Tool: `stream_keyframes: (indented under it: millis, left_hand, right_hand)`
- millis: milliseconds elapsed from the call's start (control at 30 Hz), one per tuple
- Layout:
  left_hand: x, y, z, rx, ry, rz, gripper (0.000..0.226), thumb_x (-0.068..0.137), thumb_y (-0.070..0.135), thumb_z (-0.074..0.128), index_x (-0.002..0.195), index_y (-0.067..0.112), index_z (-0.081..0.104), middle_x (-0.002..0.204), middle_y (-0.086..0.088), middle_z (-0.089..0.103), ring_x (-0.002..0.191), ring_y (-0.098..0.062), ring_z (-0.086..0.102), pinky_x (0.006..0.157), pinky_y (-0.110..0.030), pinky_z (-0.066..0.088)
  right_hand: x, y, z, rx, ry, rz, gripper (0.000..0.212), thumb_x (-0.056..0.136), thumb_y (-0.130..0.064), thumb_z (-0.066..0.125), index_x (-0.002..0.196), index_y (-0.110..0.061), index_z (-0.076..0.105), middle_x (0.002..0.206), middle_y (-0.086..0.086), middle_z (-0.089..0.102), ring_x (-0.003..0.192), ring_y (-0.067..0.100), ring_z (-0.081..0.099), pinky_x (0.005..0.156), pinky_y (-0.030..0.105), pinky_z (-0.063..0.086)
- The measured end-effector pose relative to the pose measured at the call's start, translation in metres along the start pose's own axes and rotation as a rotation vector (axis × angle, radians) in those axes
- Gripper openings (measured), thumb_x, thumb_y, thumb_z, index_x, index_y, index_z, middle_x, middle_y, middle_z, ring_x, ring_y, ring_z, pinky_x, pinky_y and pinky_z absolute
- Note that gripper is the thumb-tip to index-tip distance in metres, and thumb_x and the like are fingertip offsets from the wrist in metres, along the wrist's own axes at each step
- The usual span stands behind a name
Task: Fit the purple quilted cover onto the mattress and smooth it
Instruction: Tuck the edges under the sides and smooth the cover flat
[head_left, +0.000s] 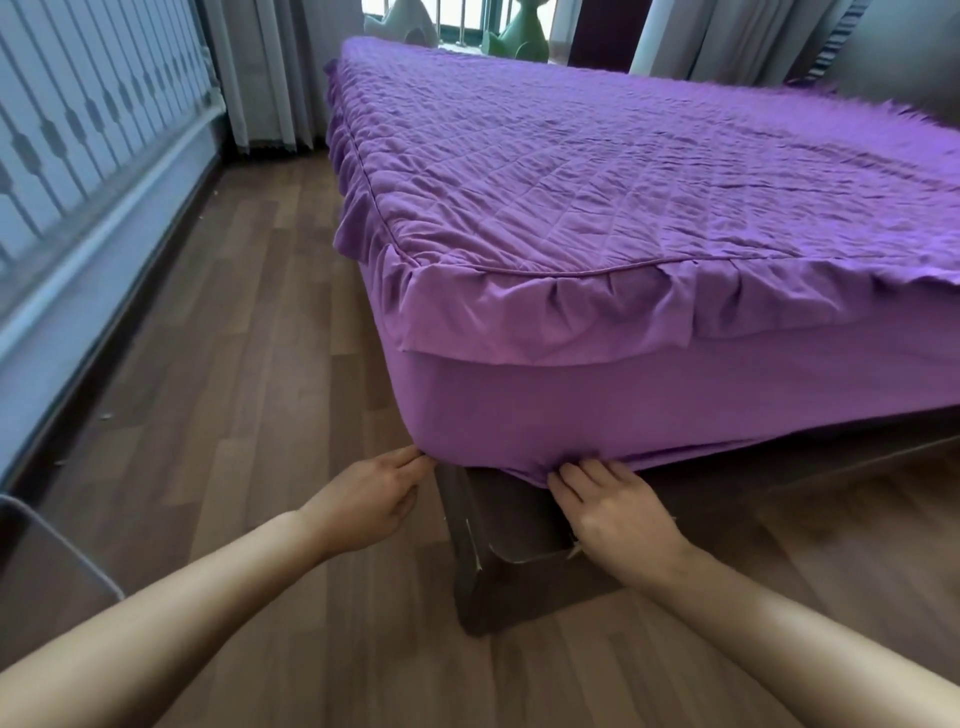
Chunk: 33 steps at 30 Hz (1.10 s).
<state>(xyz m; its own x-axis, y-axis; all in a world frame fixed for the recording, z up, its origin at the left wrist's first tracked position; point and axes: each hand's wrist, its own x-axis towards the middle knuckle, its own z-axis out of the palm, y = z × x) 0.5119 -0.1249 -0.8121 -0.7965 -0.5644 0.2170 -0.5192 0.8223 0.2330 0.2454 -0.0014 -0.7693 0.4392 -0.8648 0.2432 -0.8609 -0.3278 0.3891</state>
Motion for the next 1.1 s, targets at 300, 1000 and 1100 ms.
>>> stream_keyframes:
  millis: [300,1000,1100]
  left_hand:
    - [0.019,0.066,-0.111,0.358,0.851,0.343,0.025,0.084,0.012,0.066,0.108,0.015,0.06,0.105,-0.004,0.056,0.09,-0.02,0.053,0.08,-0.032,0.045]
    - [0.046,0.077,-0.164,0.277,0.542,0.307,0.04,0.088,0.014,0.048,0.127,0.007,0.057,0.133,-0.007,0.055,0.126,-0.021,0.05,0.1,-0.04,0.045]
    - [0.047,0.065,-0.165,0.289,0.468,0.212,0.072,0.076,0.009,0.061,0.142,0.01,0.035,0.146,-0.008,0.039,0.138,-0.026,0.032,0.108,-0.044,0.035]
  right_hand:
    - [0.043,0.019,-0.067,0.0,0.704,0.12,0.036,0.082,-0.003,0.065,0.115,-0.008,0.05,0.114,0.011,0.046,0.102,0.028,0.05,0.091,0.041,0.037]
    - [0.078,0.045,-0.105,0.163,0.728,0.08,0.019,0.093,-0.008,0.049,0.103,-0.009,0.066,0.115,0.006,0.067,0.109,0.023,0.063,0.102,0.042,0.042]
    - [0.079,0.048,-0.106,0.174,0.636,0.104,0.036,0.094,-0.02,0.052,0.127,-0.008,0.049,0.133,0.01,0.055,0.124,0.025,0.052,0.106,0.045,0.038]
